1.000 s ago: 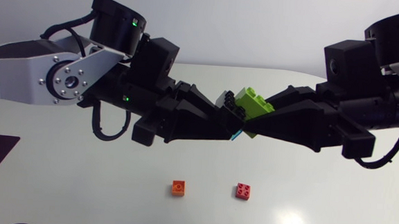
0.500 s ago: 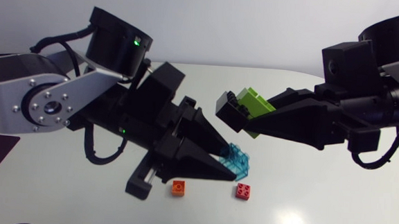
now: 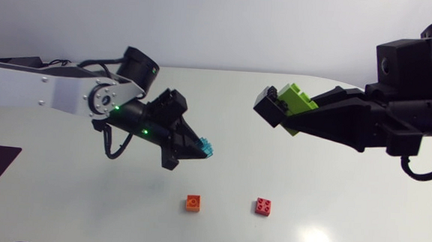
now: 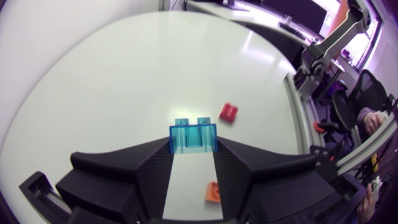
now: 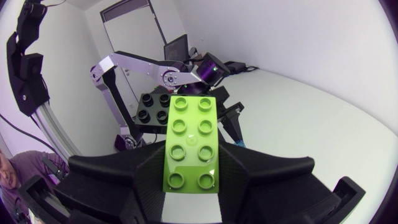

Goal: Disassemble duplo

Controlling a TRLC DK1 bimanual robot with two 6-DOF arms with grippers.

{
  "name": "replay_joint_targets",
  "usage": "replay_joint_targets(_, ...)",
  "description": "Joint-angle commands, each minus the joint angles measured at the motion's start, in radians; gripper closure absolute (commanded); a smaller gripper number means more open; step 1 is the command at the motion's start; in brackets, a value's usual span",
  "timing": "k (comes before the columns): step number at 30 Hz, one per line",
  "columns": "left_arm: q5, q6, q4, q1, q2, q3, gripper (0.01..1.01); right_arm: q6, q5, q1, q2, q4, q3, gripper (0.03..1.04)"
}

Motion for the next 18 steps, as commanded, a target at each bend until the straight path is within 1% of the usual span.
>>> replay_joint_targets(1, -0.044, 0.039, -0.017, 0.004, 0.098, 0.028, 0.766, -0.034, 0.015, 0.025, -0.005, -0.019, -0.017, 0.89)
replay_joint_targets(4, -0.121, 0.053, -0.007, -0.026, 0.151, 0.015, 0.766, -0.043, 0.04, 0.049, -0.008, -0.019, -0.037, 0.89)
replay_joint_targets(9, -0.221, 0.051, 0.088, -0.055, 0.188, -0.021, 0.751, -0.052, 0.134, 0.12, -0.017, -0.022, -0.054, 0.89)
replay_joint_targets(10, -0.237, 0.051, 0.108, -0.06, 0.193, -0.027, 0.728, -0.052, 0.147, 0.131, -0.02, -0.022, -0.057, 0.89)
replay_joint_targets(12, -0.285, 0.046, 0.138, -0.068, 0.21, -0.031, 0.626, -0.055, 0.16, 0.137, -0.022, -0.022, -0.061, 0.89)
replay_joint_targets(13, -0.299, 0.048, 0.144, -0.072, 0.219, -0.033, 0.593, -0.058, 0.17, 0.138, -0.022, -0.022, -0.064, 0.89)
replay_joint_targets(16, -0.31, 0.046, 0.152, -0.072, 0.23, -0.031, 0.493, -0.081, 0.195, 0.143, -0.029, -0.035, -0.075, 0.89)
replay_joint_targets(18, -0.31, 0.043, 0.154, -0.072, 0.233, -0.027, 0.456, -0.087, 0.215, 0.147, -0.039, -0.039, -0.081, 0.89)
